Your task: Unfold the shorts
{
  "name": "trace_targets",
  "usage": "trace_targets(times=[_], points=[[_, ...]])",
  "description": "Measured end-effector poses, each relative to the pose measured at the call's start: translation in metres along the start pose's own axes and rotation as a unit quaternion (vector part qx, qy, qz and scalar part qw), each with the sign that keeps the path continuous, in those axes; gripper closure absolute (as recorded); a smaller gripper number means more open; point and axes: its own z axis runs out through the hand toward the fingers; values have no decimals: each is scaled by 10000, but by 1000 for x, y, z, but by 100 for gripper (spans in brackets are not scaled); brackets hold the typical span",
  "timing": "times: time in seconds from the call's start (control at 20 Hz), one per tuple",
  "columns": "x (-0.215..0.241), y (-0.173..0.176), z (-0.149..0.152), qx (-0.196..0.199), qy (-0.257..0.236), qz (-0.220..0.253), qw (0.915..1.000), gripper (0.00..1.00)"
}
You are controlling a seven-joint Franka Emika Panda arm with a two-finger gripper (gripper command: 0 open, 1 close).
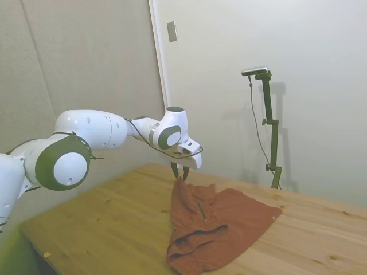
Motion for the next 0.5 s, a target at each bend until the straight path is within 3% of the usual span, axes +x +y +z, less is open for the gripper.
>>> trace_targets(times=[0.2, 0.4, 0.5], points=[[2, -1, -17, 7, 132, 19, 9999, 0], [-6, 8, -55, 49, 215, 94, 9997, 0], [-8, 9, -53, 30, 182, 86, 9998, 0]])
